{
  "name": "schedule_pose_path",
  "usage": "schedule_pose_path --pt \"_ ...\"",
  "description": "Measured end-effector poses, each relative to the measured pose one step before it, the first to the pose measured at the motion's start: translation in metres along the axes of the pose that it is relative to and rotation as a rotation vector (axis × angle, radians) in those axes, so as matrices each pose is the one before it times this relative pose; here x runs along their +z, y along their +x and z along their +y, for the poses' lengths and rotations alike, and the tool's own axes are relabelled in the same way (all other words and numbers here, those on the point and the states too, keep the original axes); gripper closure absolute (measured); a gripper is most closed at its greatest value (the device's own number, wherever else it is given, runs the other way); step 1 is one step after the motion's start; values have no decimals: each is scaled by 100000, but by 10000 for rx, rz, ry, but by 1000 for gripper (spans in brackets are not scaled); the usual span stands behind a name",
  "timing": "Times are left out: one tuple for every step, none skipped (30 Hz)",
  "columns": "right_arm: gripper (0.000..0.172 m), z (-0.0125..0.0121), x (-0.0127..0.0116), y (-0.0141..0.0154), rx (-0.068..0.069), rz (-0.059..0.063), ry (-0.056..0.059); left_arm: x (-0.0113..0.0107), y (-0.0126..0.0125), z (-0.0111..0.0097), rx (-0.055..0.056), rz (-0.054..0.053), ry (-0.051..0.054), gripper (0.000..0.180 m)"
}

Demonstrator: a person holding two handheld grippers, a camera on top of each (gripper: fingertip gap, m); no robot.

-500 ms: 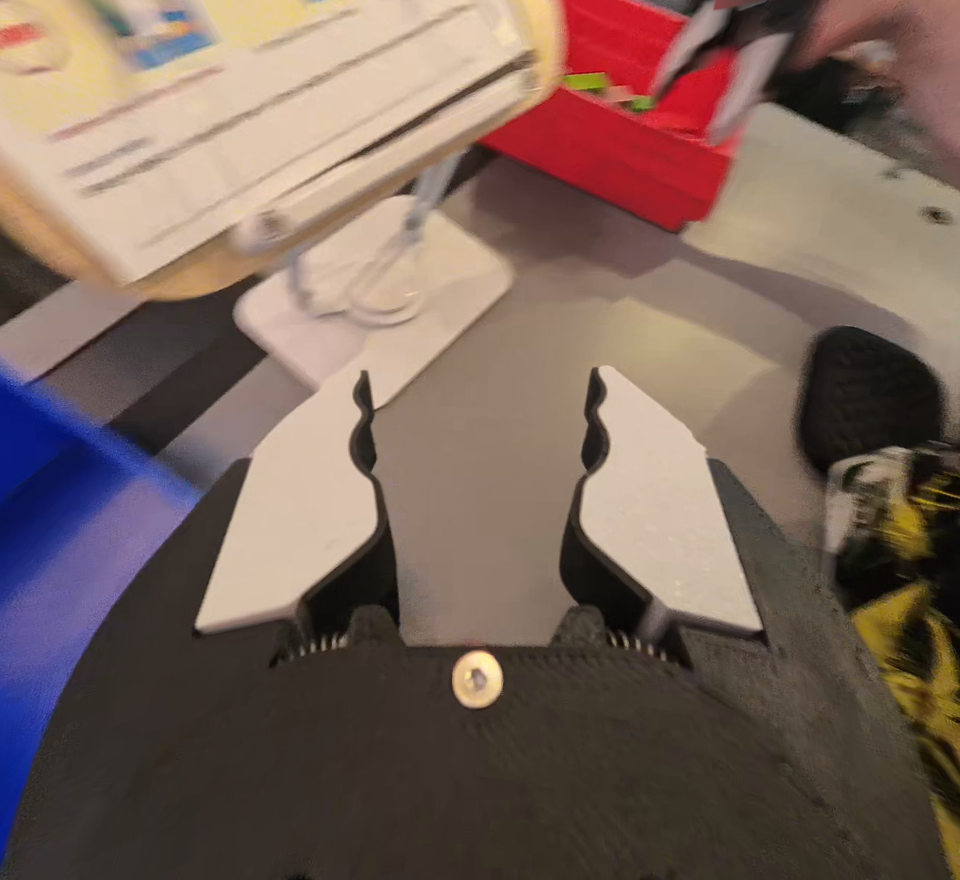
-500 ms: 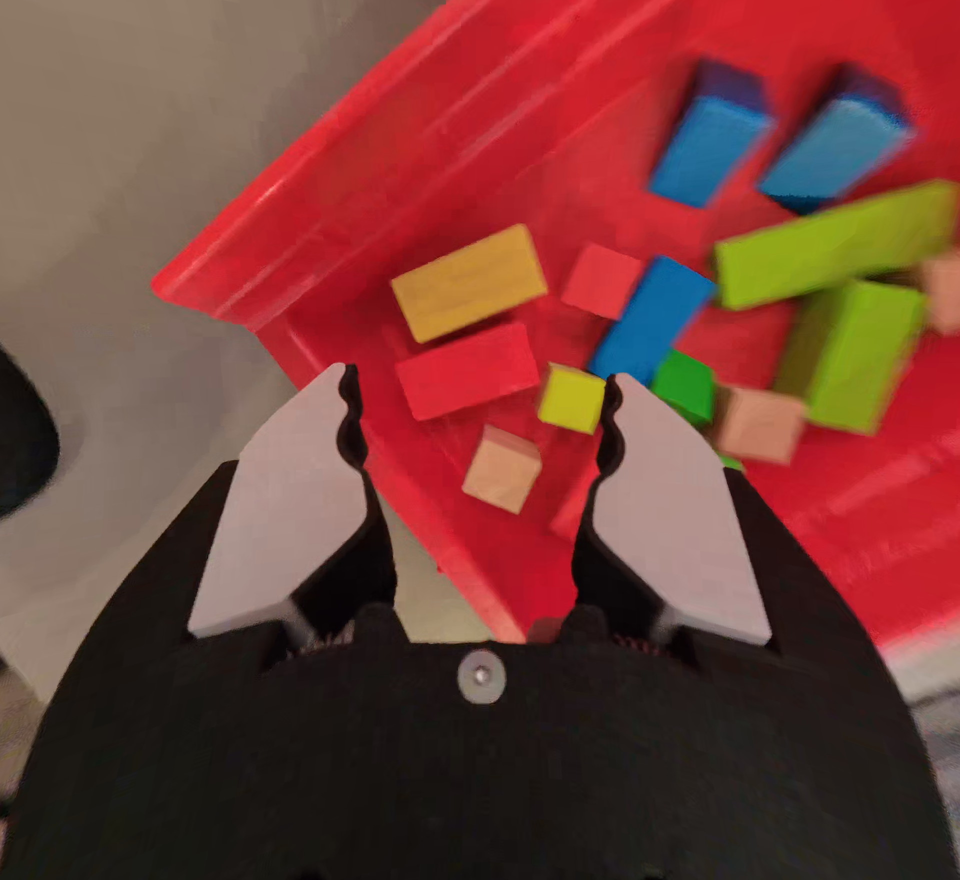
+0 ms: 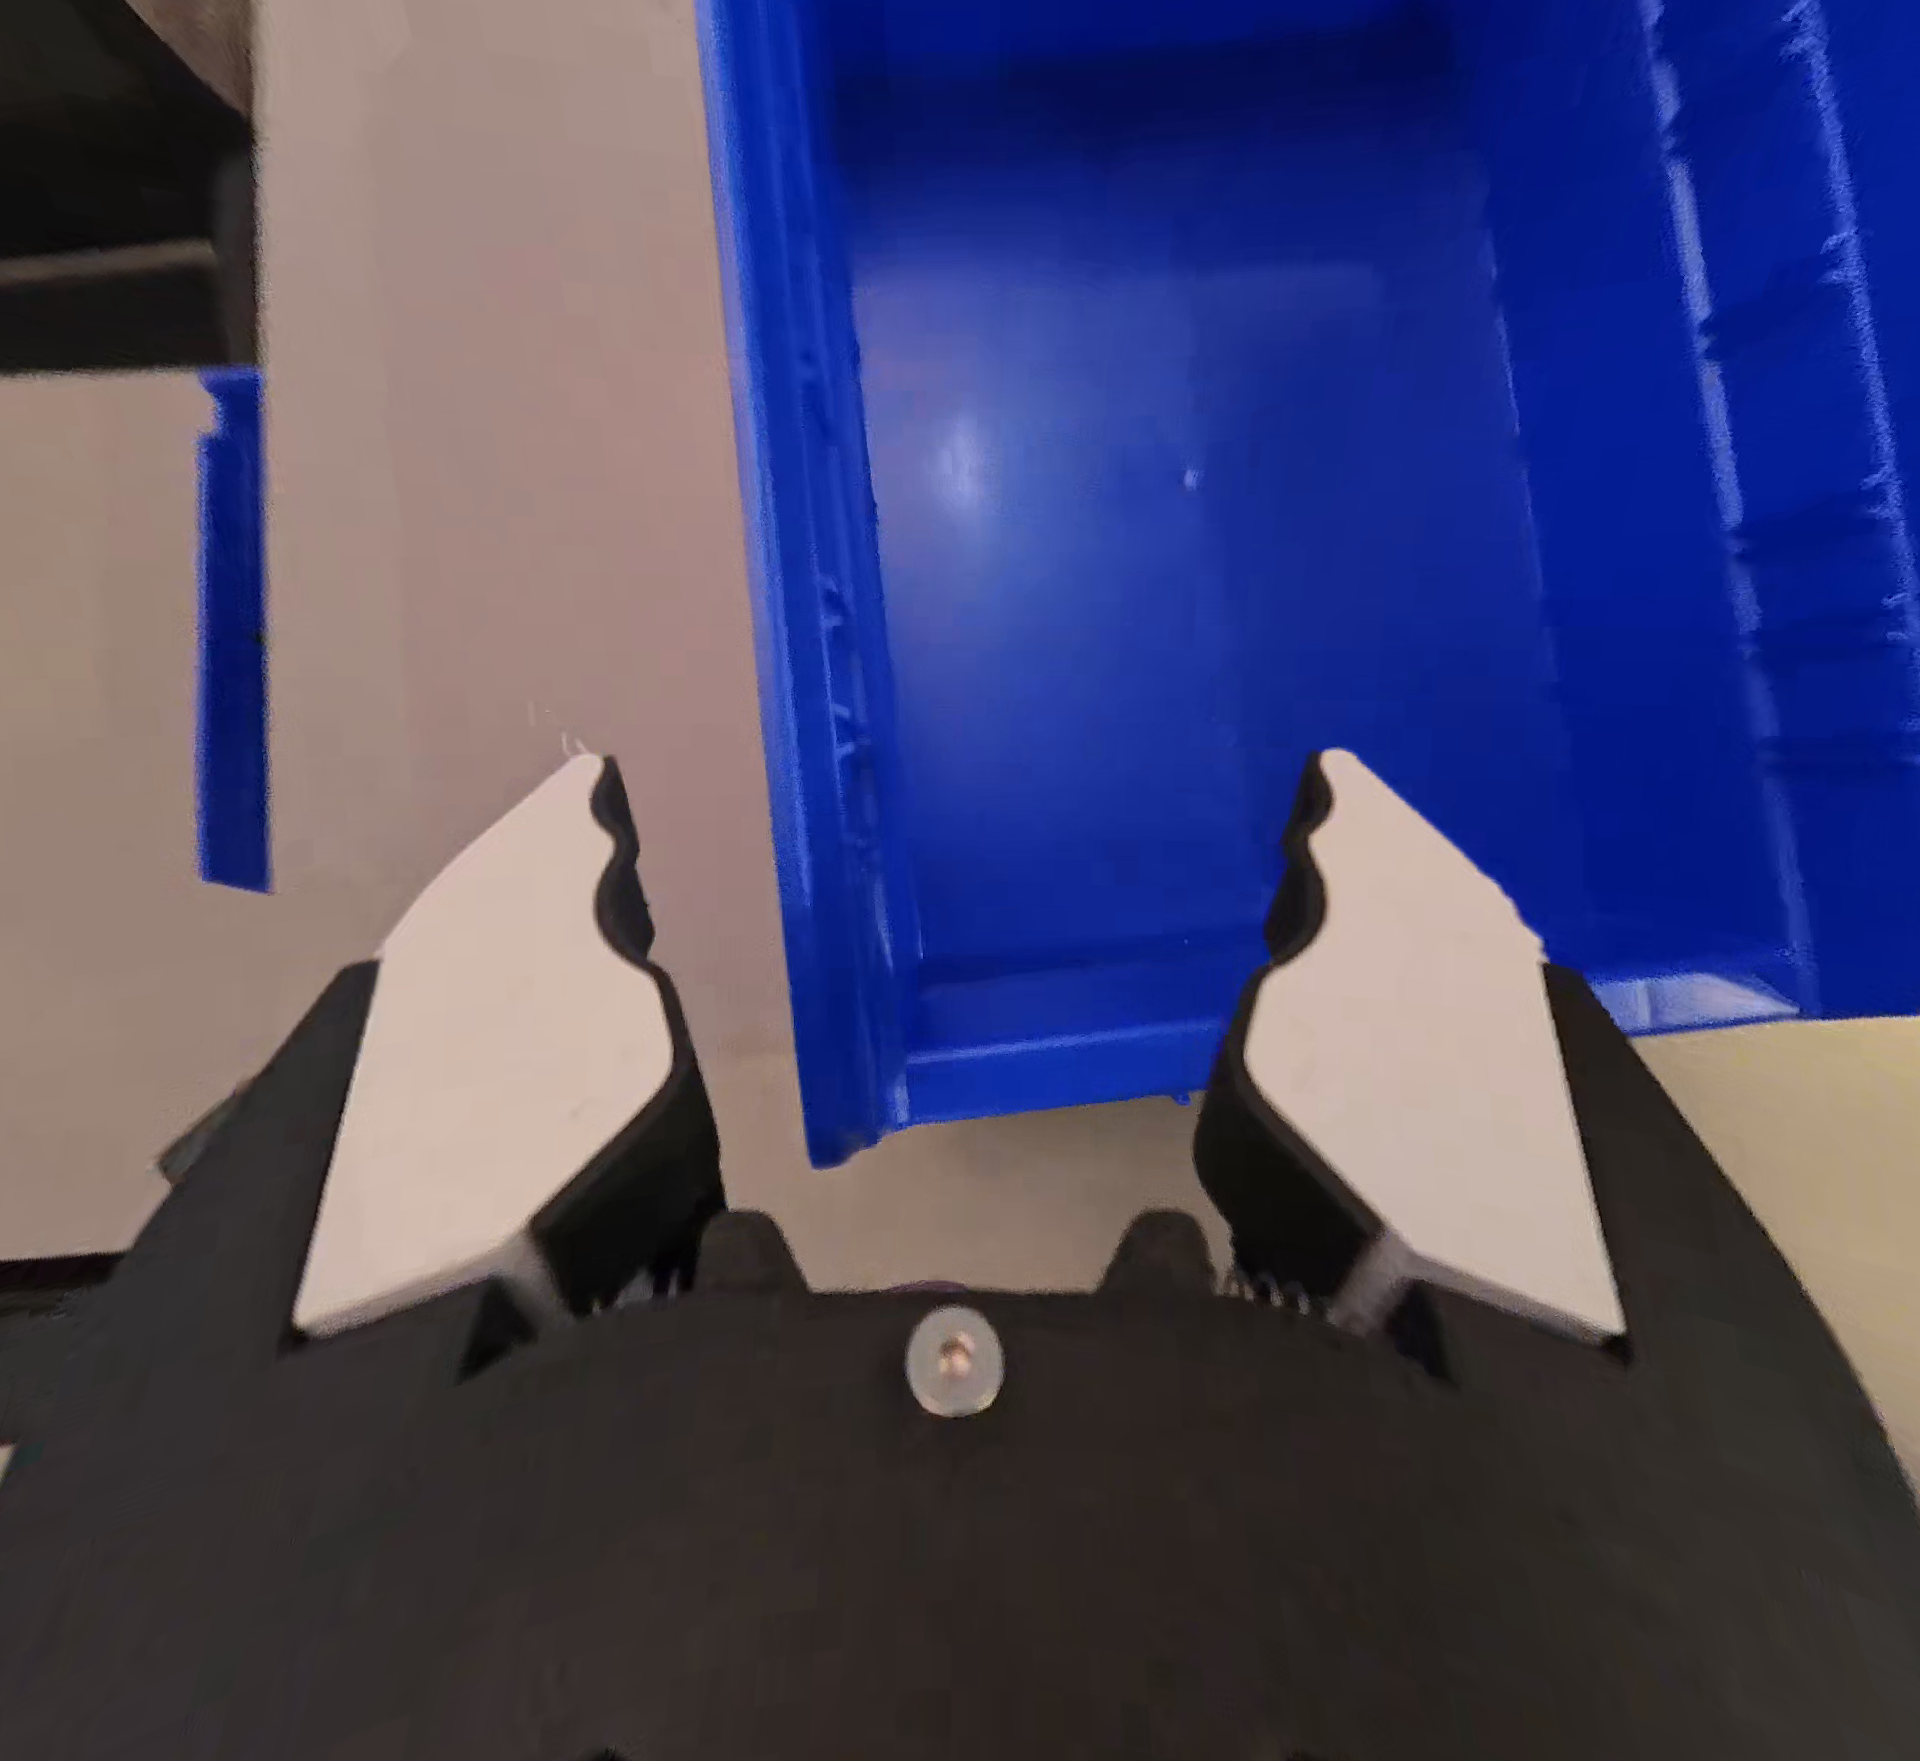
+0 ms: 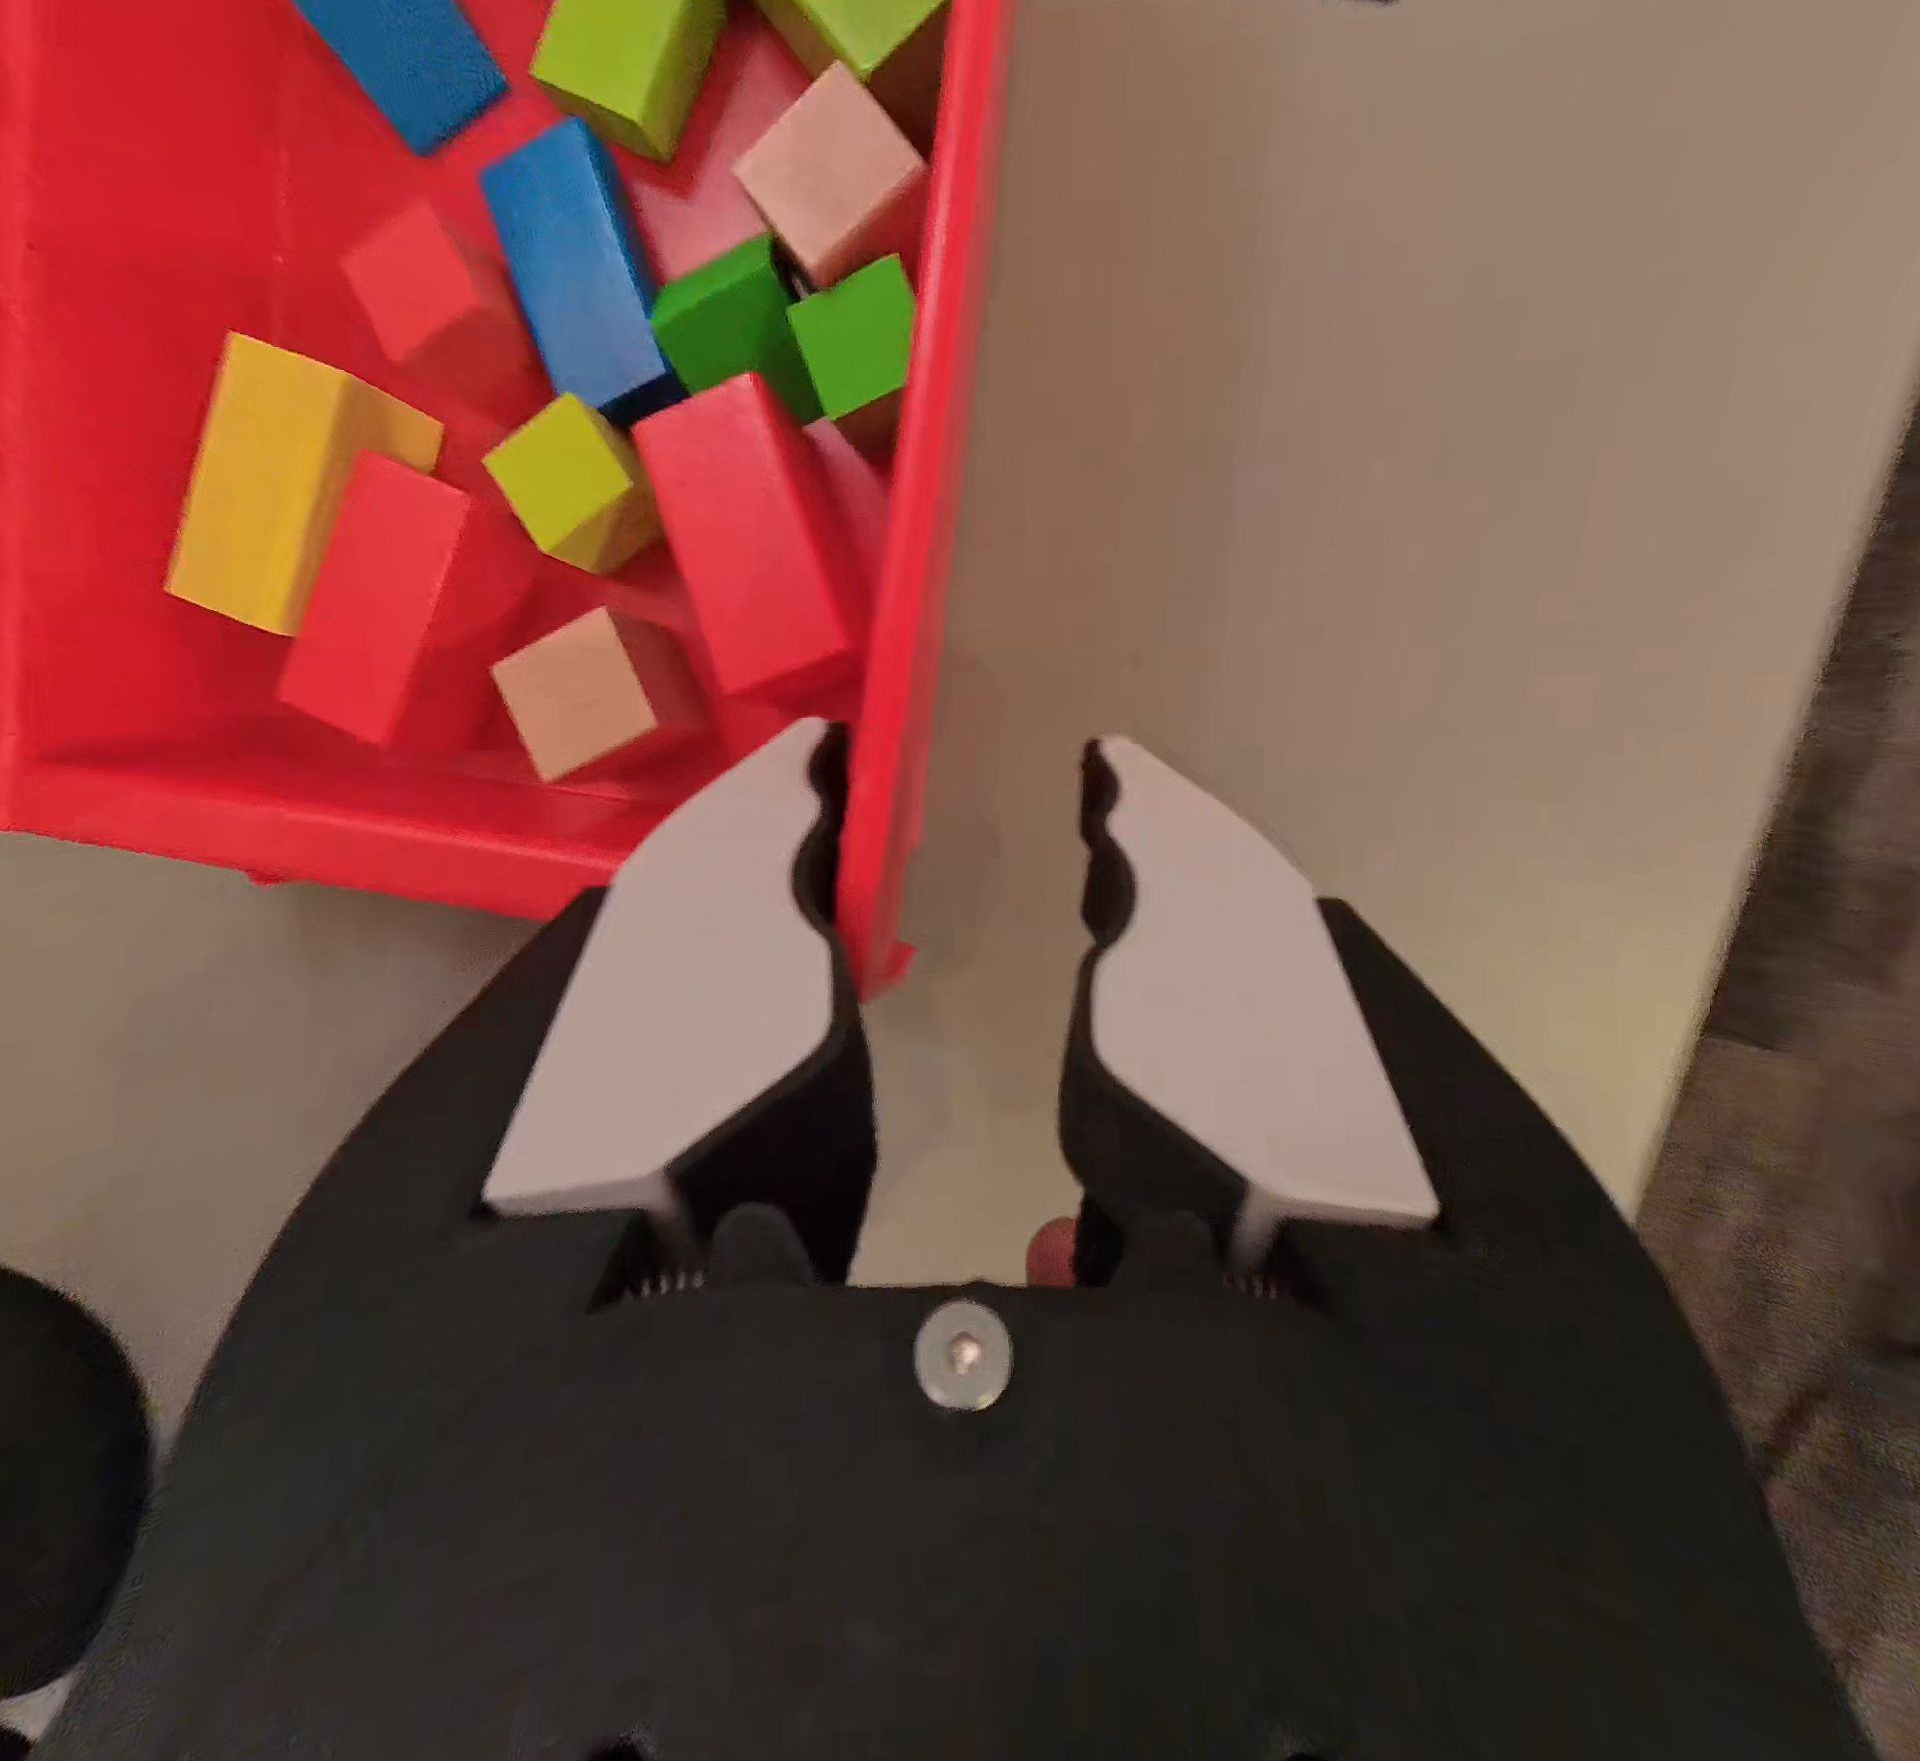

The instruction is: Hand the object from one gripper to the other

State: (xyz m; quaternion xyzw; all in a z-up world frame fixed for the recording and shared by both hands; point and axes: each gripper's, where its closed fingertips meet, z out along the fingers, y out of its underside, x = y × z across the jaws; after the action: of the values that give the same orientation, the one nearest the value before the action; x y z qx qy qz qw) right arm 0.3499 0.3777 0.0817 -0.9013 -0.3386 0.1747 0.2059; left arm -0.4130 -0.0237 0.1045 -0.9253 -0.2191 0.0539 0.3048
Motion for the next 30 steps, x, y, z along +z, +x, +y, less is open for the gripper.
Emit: schedule_pose_path --pt "145 -118 281 -546 168 -434 193 572 65 509 -66 166 -305 67" --pt "161 -112 222 -334 145 -259 161 542 173 372 3 154 -231 71" --pt "160 193 214 62 169 71 -106 516 380 370 -20 258 -280 75" --pt "160 274 242 -127 62 58 -179 473 318 262 14 190 -256 75" --pt "159 295 318 -81 30 129 -176 242 -136 -65 171 -142 -68 74" --pt "160 394 375 153 24 257 -201 99 -253 -34 254 -172 -109 82" --pt "163 396 334 179 21 247 -161 66 -174 -42 96 -39 -115 90" --pt "164 231 192 75 81 189 -35 3 -108 -39 -54 110 -122 104" --pt "165 126 26 -19 129 160 42 -9 -105 -36 -156 183 -122 117" --pt "166 249 -38 -191 73 102 -55 0 -114 -55 -125 196 -67 127" --pt "166 320 -72 -266 0 83 -126 4 -195 2 -40 134 -46 138" --pt "167 272 -81 -224 -13 155 -85 11 -236 51 33 69 -23 148" --pt "169 226 -76 -183 34 177 -29 193 -150 339 64 89 -159 153" --pt "169 204 -87 -237 121 123 15 356 -161 546 53 58 -226 157" --pt "169 282 -105 -309 169 75 16 27 -276 40 83 -4 81 165" --pt "169 361 -144 -386 120 52 -15 145 81 180 51 255 -43 165" --pt "170 370 -196 -361 84 82 -16 -7 88 -58 -60 256 78 164" --pt "170 382 -230 -328 96 91 -34 0 -129 29 133 -2 -25 165" --pt "170 396 -269 -340 114 48 -58 7 -163 37 322 -152 -69 167" --pt "170 411 -321 -379 114 4 -71 -9 -186 66 363 -227 -124 169" --pt "170 428 -398 -357 78 17 -82 -2 -65 1 266 -135 -71 169" --pt "170 445 -443 -318 46 52 -96 3 23 25 116 -8 -49 169" --pt "170 514 -470 -327 45 38 -110 -2 31 19 78 91 -11 169" --pt "170 571 -483 -365 90 -15 -107 2 15 12 -40 147 43 170" --pt "170 607 -514 -355 91 -26 -109 -20 149 39 -31 192 20 171" --pt "170 656 -549 -322 41 21 -123 -39 190 139 202 61 -69 171" --pt "170 693 -556 -259 27 54 -126 -43 251 168 290 -12 -102 171" --pt "170 680 -529 -216 62 33 -106 -43 314 180 240 23 -92 171" --pt "170 713 -495 -211 71 -12 -95 -39 428 159 132 118 -53 172" --pt "170 742 -466 -215 49 -21 -73 -13 490 192 152 134 -58 172"
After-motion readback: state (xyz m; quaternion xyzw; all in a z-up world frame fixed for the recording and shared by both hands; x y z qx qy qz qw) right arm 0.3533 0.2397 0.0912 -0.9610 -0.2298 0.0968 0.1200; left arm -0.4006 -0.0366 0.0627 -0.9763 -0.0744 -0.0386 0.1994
